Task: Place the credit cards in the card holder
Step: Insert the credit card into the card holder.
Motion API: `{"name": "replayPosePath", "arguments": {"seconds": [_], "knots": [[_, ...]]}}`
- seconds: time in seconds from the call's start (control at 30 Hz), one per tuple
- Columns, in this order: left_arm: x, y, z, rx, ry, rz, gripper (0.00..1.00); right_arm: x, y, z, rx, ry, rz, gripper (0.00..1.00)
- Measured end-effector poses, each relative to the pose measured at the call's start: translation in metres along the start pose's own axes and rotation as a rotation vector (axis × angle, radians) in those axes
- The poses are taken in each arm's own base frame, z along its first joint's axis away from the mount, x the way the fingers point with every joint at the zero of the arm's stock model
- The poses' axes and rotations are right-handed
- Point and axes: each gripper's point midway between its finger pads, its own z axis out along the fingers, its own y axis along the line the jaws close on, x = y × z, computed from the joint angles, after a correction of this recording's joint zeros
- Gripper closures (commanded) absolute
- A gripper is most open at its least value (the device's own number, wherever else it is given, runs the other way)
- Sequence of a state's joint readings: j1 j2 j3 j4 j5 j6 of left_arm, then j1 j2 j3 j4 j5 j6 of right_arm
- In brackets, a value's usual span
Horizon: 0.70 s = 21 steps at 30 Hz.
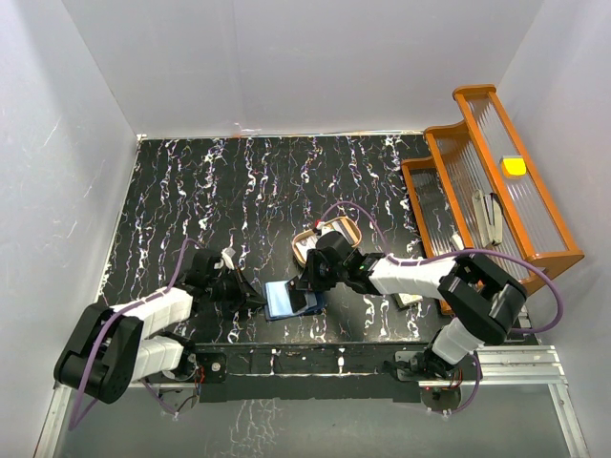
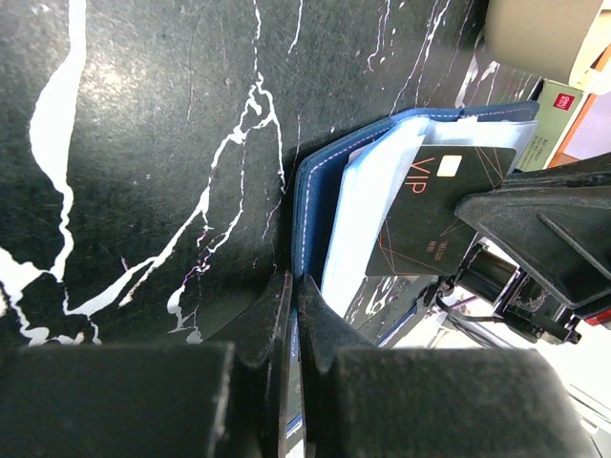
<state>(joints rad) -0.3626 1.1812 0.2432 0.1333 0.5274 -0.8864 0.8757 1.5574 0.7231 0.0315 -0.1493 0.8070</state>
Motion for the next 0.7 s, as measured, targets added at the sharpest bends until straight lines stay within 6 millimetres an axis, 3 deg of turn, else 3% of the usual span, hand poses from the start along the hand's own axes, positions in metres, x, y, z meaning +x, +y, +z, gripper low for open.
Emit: {"name": "replayPosePath", "arguments": {"seconds": [0.4, 0.57, 0.7], "knots": [[0.004, -0.002, 0.000, 0.019, 0.012, -0.033, 1.00, -0.004, 0.000, 0.002, -0.001, -0.018, 0.001, 0.99], [0.004, -0.002, 0.000, 0.019, 0.012, -0.035, 1.00, -0.004, -0.002, 0.004, 0.010, -0.024, 0.010, 0.84], [0.005, -0.002, -0.001, 0.019, 0.013, -0.043, 1.00, -0.006, -0.010, 0.005, 0.048, -0.041, 0.012, 0.79]]}}
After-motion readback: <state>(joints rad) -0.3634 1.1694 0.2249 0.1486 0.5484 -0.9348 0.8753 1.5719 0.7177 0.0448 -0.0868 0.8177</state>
